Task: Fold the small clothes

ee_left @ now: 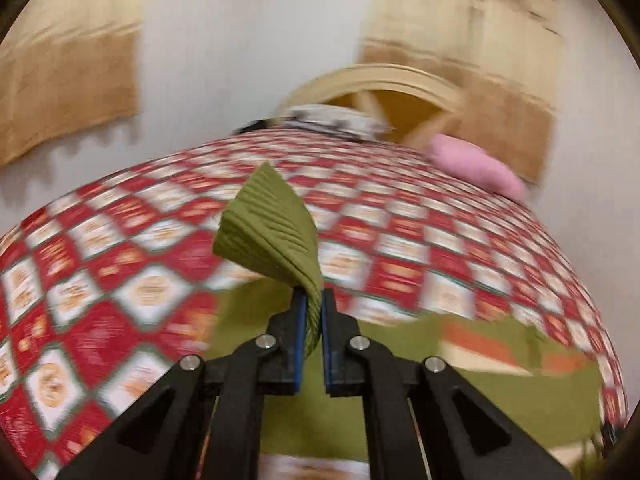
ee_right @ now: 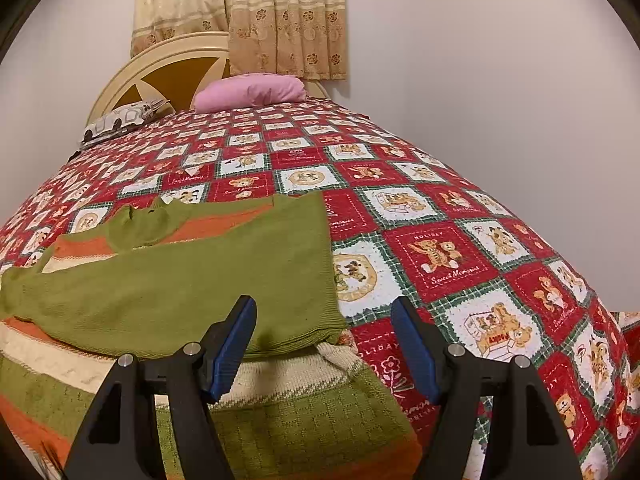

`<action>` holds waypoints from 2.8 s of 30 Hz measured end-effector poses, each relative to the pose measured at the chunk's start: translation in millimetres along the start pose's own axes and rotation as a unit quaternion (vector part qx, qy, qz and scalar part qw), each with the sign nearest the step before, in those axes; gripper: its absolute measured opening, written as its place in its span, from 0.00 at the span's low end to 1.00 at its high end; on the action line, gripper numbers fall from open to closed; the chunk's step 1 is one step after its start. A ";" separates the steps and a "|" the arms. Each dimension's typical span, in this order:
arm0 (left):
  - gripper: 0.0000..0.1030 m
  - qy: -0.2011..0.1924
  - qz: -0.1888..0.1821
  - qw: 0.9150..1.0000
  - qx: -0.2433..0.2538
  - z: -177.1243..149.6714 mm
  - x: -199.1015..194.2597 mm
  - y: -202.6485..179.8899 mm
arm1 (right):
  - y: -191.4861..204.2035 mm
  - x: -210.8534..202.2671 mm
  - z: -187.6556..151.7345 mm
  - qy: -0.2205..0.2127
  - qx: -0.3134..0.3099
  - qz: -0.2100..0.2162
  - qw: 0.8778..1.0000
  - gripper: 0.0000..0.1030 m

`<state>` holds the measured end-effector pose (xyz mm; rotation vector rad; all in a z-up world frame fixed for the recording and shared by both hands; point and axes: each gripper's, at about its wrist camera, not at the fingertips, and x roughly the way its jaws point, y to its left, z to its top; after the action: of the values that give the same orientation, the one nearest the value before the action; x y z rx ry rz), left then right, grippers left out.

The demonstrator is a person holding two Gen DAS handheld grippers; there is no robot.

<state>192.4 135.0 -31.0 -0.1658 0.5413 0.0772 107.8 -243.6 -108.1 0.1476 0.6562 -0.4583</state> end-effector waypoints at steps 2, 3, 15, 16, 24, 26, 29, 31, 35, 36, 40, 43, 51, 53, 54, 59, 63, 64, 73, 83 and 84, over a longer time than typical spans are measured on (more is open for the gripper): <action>0.07 0.009 -0.037 0.998 0.044 -17.0 -4.2 -51.6 | -0.4 0.2 -0.1 0.000 0.002 0.001 1.000 0.68; 0.07 0.015 -0.048 0.997 0.062 -25.8 -3.9 -72.4 | -0.2 0.6 0.4 0.000 0.002 0.001 1.000 0.68; 0.09 0.132 -0.081 0.971 0.183 -105.2 20.6 -192.6 | -0.7 0.4 -1.6 0.006 0.012 0.007 1.000 0.68; 0.14 0.142 -0.082 0.969 0.182 -105.3 21.9 -192.8 | -1.0 0.9 -1.5 0.007 0.013 0.008 1.000 0.68; 0.85 0.119 -0.063 0.980 0.144 -87.6 -6.7 -116.3 | -5.7 -1.8 -0.6 0.001 0.023 0.015 1.000 0.68; 0.89 0.108 -0.041 0.987 0.115 -83.3 -12.4 -80.9 | -6.7 -4.2 0.6 -0.001 0.026 0.023 0.999 0.68; 0.89 0.092 0.016 0.994 0.048 -82.5 -14.4 -19.2 | -3.9 -13.3 10.3 0.002 0.045 0.070 0.996 0.68; 0.89 0.080 0.058 0.995 -0.007 -85.4 -12.3 13.7 | 11.5 -17.8 18.6 0.017 0.068 0.143 0.987 0.68; 0.89 0.121 0.044 0.985 -0.115 -94.5 6.2 48.0 | 72.7 4.8 27.9 0.091 0.048 0.229 0.968 0.68; 0.89 0.132 0.042 0.983 -0.119 -95.5 10.9 49.2 | 86.9 11.5 27.7 0.103 0.033 0.231 0.967 0.68; 0.89 0.133 0.042 0.984 -0.115 -98.6 13.3 42.2 | 146.5 41.7 18.7 0.145 -0.032 0.216 0.965 0.68; 0.91 0.136 0.038 0.983 -0.118 -100.0 15.2 41.0 | 173.8 43.0 14.6 0.128 -0.082 0.184 0.971 0.49; 0.93 0.135 0.036 0.983 -0.118 -97.7 14.8 45.9 | 166.9 10.9 45.8 0.071 -0.089 0.189 0.975 0.16; 0.93 0.135 0.037 0.983 -0.116 -97.5 15.2 45.6 | 157.7 -11.5 65.5 0.030 -0.089 0.190 0.977 0.16; 0.93 0.135 0.037 0.983 -0.116 -97.3 15.4 45.8 | 154.6 -19.0 73.8 0.016 -0.089 0.189 0.978 0.16; 0.93 0.136 0.038 0.983 -0.115 -97.8 15.8 44.9 | 121.5 -46.3 100.6 -0.052 -0.113 0.134 0.983 0.16; 0.93 0.136 0.039 0.983 -0.114 -97.5 16.2 44.7 | 84.6 -23.7 85.4 -0.029 -0.118 0.098 0.988 0.17; 0.93 0.136 0.040 0.983 -0.113 -98.1 16.5 44.8 | 78.6 -14.6 77.6 -0.014 -0.117 0.095 0.988 0.17; 0.93 0.136 0.042 0.983 -0.112 -98.5 16.8 44.8 | 33.7 28.7 24.9 0.055 -0.101 0.038 0.993 0.41; 0.94 0.130 0.018 0.989 -0.066 -79.8 5.7 12.1 | 4.5 -24.5 41.9 0.011 -0.033 0.087 0.996 0.41; 0.94 0.133 0.013 0.990 -0.054 -76.4 7.3 0.9 | 12.8 -21.1 39.7 0.019 -0.043 0.099 0.994 0.41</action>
<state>159.8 122.6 -99.4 -0.2774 0.8060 0.1108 120.9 -235.5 -64.0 0.1391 0.6900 -0.2361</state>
